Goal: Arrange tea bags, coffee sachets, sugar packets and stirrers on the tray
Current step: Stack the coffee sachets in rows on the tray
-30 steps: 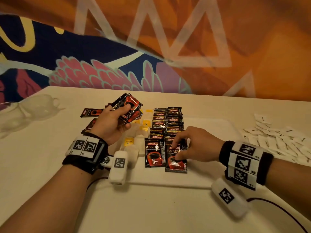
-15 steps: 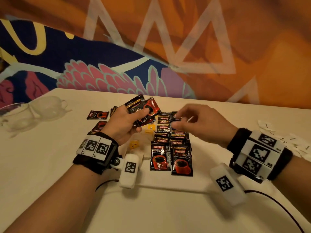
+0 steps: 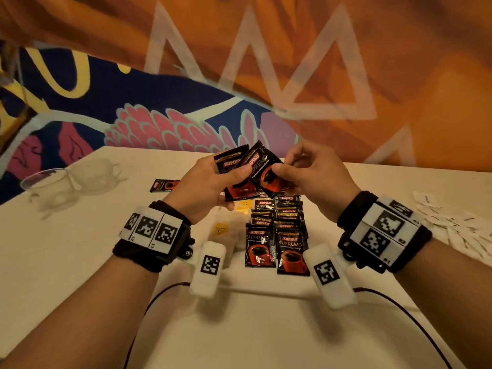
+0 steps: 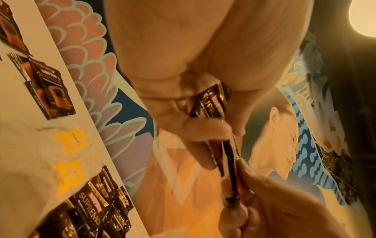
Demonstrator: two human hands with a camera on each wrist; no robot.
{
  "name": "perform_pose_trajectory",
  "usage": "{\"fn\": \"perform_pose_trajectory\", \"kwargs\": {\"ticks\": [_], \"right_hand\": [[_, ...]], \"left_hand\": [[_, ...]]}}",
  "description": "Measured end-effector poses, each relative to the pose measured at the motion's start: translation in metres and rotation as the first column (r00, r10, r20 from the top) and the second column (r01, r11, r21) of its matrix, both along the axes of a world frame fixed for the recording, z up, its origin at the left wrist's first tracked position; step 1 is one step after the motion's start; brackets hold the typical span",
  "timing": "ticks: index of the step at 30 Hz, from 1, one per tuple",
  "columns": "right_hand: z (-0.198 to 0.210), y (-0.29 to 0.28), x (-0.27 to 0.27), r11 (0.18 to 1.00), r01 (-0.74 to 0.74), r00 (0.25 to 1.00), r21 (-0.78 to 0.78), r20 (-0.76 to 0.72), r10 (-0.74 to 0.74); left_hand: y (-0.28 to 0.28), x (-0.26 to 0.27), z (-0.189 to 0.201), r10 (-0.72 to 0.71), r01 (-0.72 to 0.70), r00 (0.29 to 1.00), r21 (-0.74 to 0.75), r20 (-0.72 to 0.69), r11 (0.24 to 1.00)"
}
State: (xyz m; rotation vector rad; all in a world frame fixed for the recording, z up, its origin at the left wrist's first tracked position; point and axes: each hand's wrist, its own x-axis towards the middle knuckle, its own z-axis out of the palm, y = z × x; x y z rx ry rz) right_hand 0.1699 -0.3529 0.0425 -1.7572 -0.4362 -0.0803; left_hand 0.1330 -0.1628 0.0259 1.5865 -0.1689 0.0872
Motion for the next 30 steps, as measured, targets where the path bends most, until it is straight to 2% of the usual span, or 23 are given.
{"fn": "perform_pose_trajectory", "kwargs": {"ticks": [3,5,7,9,11,14,18,19,23,25,28,30], "right_hand": [[-0.006,-0.002,-0.006,0.985,-0.087,0.995,-0.147,-0.065,0.078],[-0.01,-0.007,-0.01,0.942,-0.133,0.99,-0.307,-0.086,0.112],[-0.013,-0.015,-0.012,0.835,-0.136,0.99,-0.532,-0.055,0.126],[-0.017,-0.024,-0.01,0.723,-0.098,0.993,-0.683,-0.017,0.119],[-0.021,-0.032,-0.009,0.676,-0.082,0.995,-0.733,-0.019,0.1],[-0.029,-0.039,-0.01,0.632,-0.105,0.994,-0.768,-0.063,0.089],[-0.033,-0.044,-0.011,0.608,-0.13,0.992,-0.783,-0.099,0.084],[-0.033,-0.045,-0.01,0.609,-0.134,0.991,-0.782,-0.104,0.083],[-0.031,-0.048,-0.007,0.617,-0.11,0.994,-0.78,-0.077,0.08],[-0.028,-0.049,-0.005,0.661,-0.076,0.997,-0.747,-0.037,0.073],[-0.025,-0.043,-0.005,0.817,-0.106,0.994,-0.566,-0.044,0.098],[-0.022,-0.037,-0.008,0.896,-0.173,0.985,-0.408,-0.099,0.144]], "left_hand": [[0.0,0.001,0.0,0.103,-0.107,0.994,0.08,0.047,0.991],[0.002,0.0,-0.001,0.105,-0.119,0.992,0.272,0.068,0.955],[0.004,-0.002,-0.004,0.051,-0.039,0.999,0.463,-0.014,0.885],[0.001,-0.004,-0.009,0.026,0.055,0.991,0.583,-0.129,0.81],[-0.005,-0.004,-0.015,0.028,0.107,0.983,0.688,-0.182,0.718],[-0.014,-0.003,-0.026,0.058,0.106,0.983,0.796,-0.175,0.596],[-0.019,0.0,-0.034,0.134,0.089,0.977,0.894,-0.163,0.439],[-0.02,0.001,-0.034,0.146,0.083,0.977,0.903,-0.157,0.421],[-0.018,-0.004,-0.019,0.166,-0.002,0.983,0.907,-0.074,0.42],[-0.016,-0.004,-0.01,0.173,-0.022,0.983,0.881,-0.069,0.473],[-0.026,-0.008,0.002,0.116,0.049,0.97,0.641,-0.212,0.766],[-0.037,-0.011,0.006,0.012,0.13,0.959,0.474,-0.284,0.871]]}}
